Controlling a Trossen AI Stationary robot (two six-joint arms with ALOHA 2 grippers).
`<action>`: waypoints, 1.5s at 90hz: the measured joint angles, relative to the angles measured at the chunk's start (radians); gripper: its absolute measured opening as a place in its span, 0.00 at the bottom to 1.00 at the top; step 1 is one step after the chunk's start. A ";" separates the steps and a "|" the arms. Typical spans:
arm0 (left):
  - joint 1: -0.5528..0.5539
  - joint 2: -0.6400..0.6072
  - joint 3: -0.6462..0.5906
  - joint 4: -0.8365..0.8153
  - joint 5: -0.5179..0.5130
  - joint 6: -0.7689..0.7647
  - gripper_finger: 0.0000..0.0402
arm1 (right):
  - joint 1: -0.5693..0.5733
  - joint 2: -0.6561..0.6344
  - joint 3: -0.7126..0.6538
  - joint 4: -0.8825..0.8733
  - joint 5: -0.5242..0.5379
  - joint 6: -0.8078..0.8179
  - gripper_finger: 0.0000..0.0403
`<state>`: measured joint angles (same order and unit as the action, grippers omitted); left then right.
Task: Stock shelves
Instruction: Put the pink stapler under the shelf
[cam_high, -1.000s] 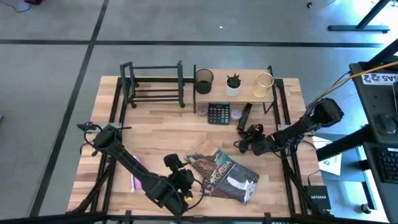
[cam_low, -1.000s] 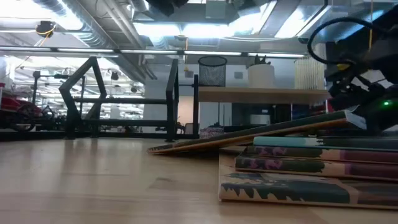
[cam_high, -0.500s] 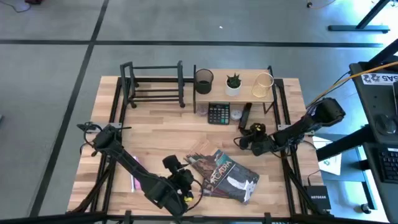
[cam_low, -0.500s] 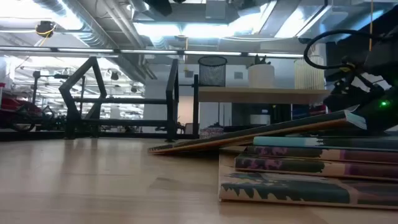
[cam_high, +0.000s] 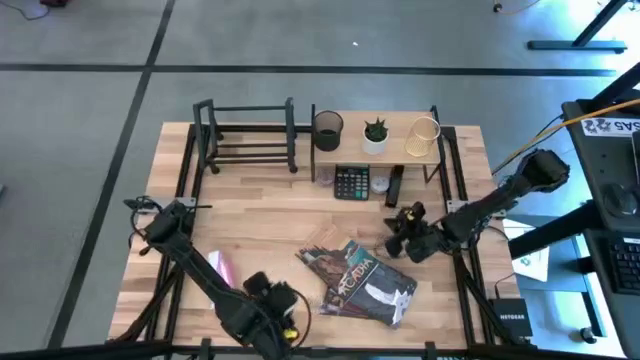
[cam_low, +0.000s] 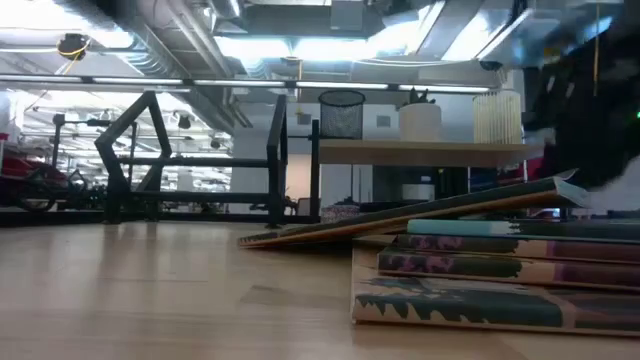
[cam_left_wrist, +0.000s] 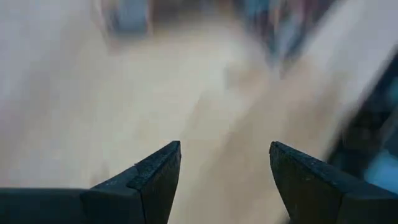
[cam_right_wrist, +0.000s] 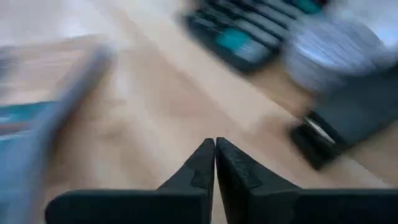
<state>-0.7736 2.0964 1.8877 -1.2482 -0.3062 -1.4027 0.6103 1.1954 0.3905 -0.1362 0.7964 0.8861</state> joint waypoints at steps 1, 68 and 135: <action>-0.003 0.000 0.000 -0.013 0.025 -0.016 0.57 | 0.012 0.000 0.012 0.005 0.003 -0.024 0.00; -0.318 -0.006 -0.253 -0.063 0.350 -0.739 0.50 | 0.227 0.203 0.190 0.227 0.178 -0.317 0.00; 0.001 -0.073 -0.444 0.311 -0.359 -0.083 0.37 | 0.227 0.217 0.191 0.330 0.153 -0.369 0.00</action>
<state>-0.7726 2.0237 1.4441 -0.9374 -0.6654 -1.4852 0.8371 1.4120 0.5812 0.1943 0.9498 0.5167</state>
